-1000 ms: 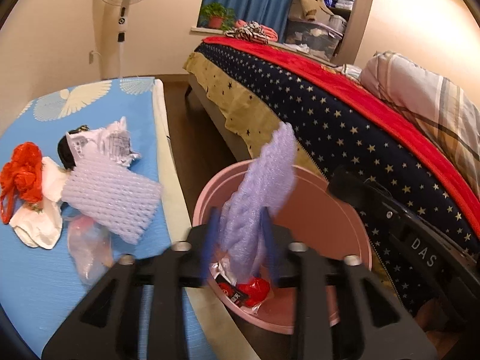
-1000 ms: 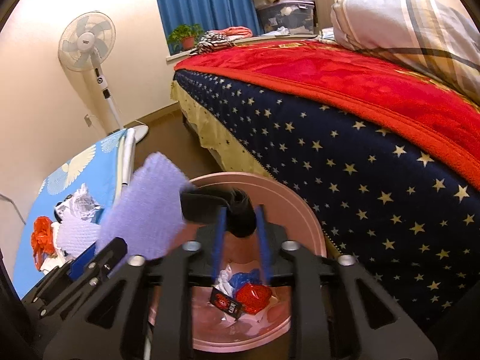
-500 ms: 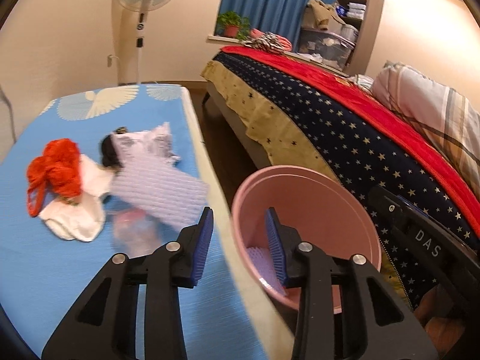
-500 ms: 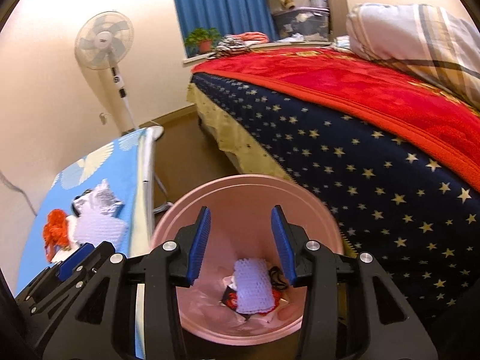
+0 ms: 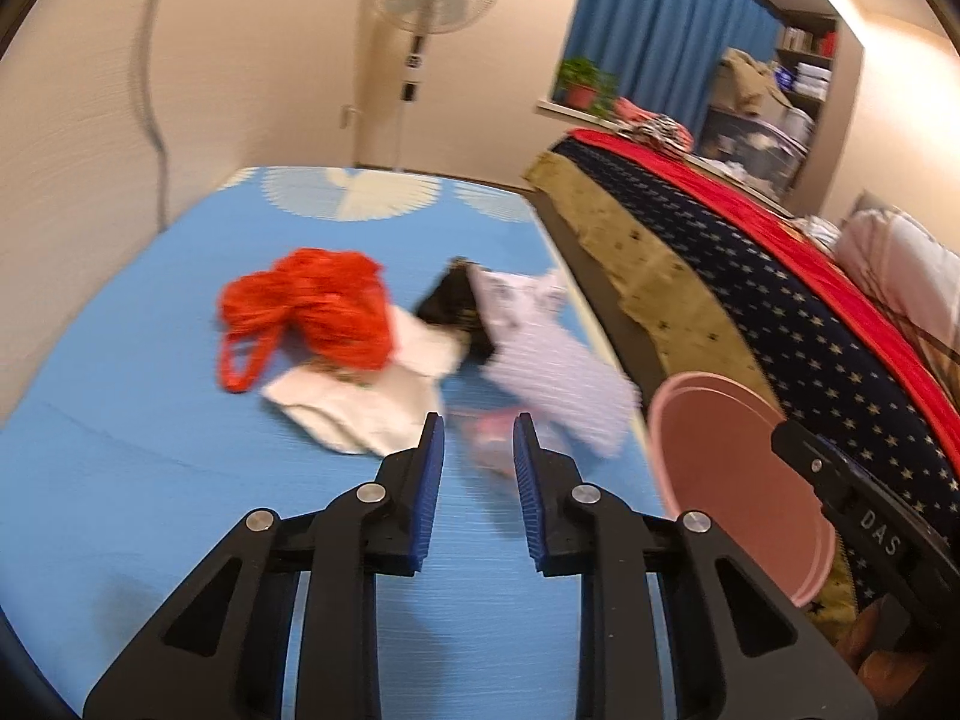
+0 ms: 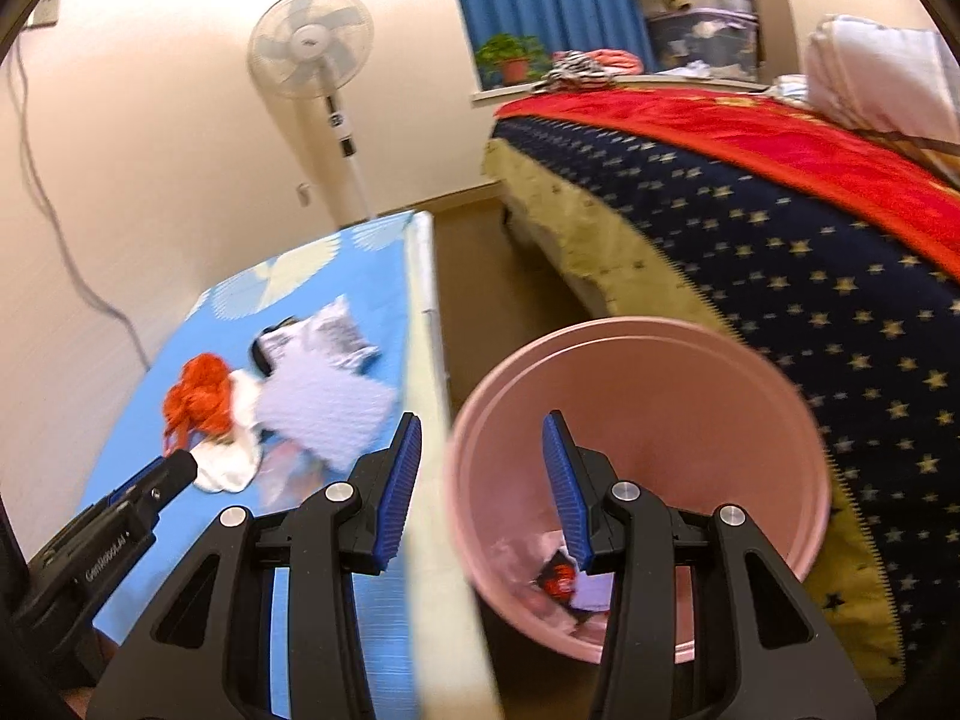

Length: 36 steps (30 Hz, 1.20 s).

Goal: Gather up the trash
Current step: 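Move both tools back over the mattress toward the bubble wrap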

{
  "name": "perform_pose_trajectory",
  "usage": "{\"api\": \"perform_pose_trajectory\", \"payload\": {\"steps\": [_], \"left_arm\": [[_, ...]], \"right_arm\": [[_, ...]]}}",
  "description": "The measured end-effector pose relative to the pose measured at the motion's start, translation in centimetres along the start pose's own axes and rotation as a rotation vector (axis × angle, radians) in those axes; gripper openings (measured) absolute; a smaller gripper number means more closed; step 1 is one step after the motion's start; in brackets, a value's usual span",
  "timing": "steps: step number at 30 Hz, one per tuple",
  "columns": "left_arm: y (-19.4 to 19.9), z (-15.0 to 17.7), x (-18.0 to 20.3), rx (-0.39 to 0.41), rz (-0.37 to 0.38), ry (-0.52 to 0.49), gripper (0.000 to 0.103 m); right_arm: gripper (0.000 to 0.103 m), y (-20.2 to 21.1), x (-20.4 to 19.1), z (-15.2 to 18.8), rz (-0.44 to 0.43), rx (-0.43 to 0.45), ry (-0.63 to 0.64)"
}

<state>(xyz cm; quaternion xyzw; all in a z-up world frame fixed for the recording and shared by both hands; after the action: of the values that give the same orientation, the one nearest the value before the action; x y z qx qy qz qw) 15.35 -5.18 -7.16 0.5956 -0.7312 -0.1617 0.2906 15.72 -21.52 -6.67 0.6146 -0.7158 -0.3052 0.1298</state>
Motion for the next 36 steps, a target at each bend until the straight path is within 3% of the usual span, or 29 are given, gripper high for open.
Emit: {"api": "perform_pose_trajectory", "payload": {"steps": [6, 13, 15, 18, 21, 22, 23, 24, 27, 30, 36], "left_arm": [[-0.2, -0.1, -2.6, -0.001, -0.036, 0.062, 0.024], [-1.8, 0.7, -0.1, -0.046, 0.13, 0.068, 0.024], [-2.5, 1.1, 0.8, -0.068, 0.15, 0.063, 0.026], [-4.0, 2.3, 2.0, -0.124, 0.171, 0.058, 0.039], [-4.7, 3.0, 2.4, -0.15, 0.158, 0.036, 0.04], [-4.8, 3.2, 2.5, -0.155, 0.149, 0.024, 0.038], [-4.8, 3.2, 2.5, -0.157, 0.154, 0.021, 0.025], [-4.7, 3.2, 2.6, -0.157, 0.158, 0.017, 0.019], [-3.8, 2.8, 1.5, -0.133, 0.077, -0.011, 0.013], [-2.7, 2.4, -0.7, -0.102, -0.012, 0.027, 0.01], [-1.8, 1.8, -3.9, -0.077, -0.104, 0.061, 0.009]], "right_arm": [[0.043, -1.5, -2.5, 0.6, -0.064, -0.042, 0.013], [0.043, -2.7, -2.8, 0.6, -0.079, -0.06, 0.001], [0.043, -2.8, -2.3, 0.4, -0.076, -0.059, -0.006], [0.043, -3.0, -1.7, 0.3, -0.066, -0.059, -0.016], [0.043, -3.3, -1.4, 0.3, -0.062, -0.064, -0.023], [0.043, -3.4, -1.4, 0.3, -0.065, -0.067, -0.028], [0.043, -3.5, -1.5, 0.3, -0.07, -0.069, -0.032], [0.043, -3.6, -1.7, 0.3, -0.076, -0.072, -0.035], [0.043, -4.1, -2.7, 0.3, -0.101, -0.082, -0.031], [0.043, -4.8, -4.1, 0.6, -0.136, -0.104, -0.02], [0.046, -6.4, -7.0, 1.8, -0.195, -0.163, 0.005]]}}
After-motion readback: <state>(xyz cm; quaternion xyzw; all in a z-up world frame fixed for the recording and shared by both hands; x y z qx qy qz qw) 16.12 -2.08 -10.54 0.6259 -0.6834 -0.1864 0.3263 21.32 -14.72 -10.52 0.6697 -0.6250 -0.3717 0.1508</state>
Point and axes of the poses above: each gripper's, at about its wrist camera, not at the fingertips, and y roughly against the way its jaws point, x to its right, z to its underside, the point moved 8 cm from there along -y, roughly the way its jaws point, and after that the axes turned 3 degrees about z, right-handed, at the moved point
